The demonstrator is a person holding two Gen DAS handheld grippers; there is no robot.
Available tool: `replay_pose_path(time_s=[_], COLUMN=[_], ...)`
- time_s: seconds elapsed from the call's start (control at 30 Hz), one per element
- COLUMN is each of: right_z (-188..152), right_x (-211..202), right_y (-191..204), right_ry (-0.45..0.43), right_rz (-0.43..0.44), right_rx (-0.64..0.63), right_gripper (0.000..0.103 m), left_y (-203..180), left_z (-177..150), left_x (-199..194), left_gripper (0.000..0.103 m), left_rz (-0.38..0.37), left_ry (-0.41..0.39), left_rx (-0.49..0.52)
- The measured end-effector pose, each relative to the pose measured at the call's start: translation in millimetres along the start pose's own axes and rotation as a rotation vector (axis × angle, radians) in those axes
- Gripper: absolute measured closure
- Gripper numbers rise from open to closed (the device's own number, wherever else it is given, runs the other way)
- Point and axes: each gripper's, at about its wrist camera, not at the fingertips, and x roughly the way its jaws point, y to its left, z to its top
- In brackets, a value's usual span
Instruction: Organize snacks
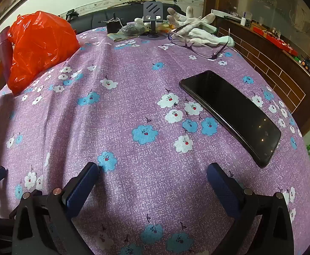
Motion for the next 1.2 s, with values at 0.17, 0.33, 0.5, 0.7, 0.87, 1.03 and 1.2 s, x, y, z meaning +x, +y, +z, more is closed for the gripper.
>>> replay_pose_path(time_s=[0.17, 0.33, 0.5, 0.7, 0.87, 1.03, 1.2], right_z=[-0.3, -0.3, 0.2, 0.2, 0.3, -0.9, -1.1], right_x=[-0.4, -0.9, 0.2, 0.1, 0.0, -0.4, 1.3], right_y=[-0.4, -1.0, -0.3, -0.5, -0.6, -0.4, 1.1], right_ry=[-0.007, -0.007, -0.006, -0.007, -0.007, -0.006, -0.005], right_rz=[0.002, 0.002, 0.002, 0.002, 0.002, 0.001, 0.001], right_rx=[0.002, 0.002, 0.002, 0.002, 0.001, 0.0, 0.0], right_gripper=[0.001, 0.001, 0.001, 0.001, 0.001, 0.001, 0.001], left_y=[0.0, 0.4, 0.1, 0.0, 0.2, -0.7, 4.5], left_z=[0.0, 0.6, 0.1, 0.1, 0.2, 2.9, 1.8], left_x=[-0.1, 0.2, -0.4, -0.4, -0.8, -0.7, -3.8], left_gripper=[0.0, 0.0, 0.0, 0.0, 0.0, 0.0, 0.0], left_rz=[0.0, 0.001, 0.001, 0.001, 0.0, 0.0, -0.001], left_ry=[-0.002, -0.002, -0.003, -0.003, -0.003, -0.004, -0.003], left_rx=[0.0, 0.0, 0.0, 0.0, 0.0, 0.001, 0.0])
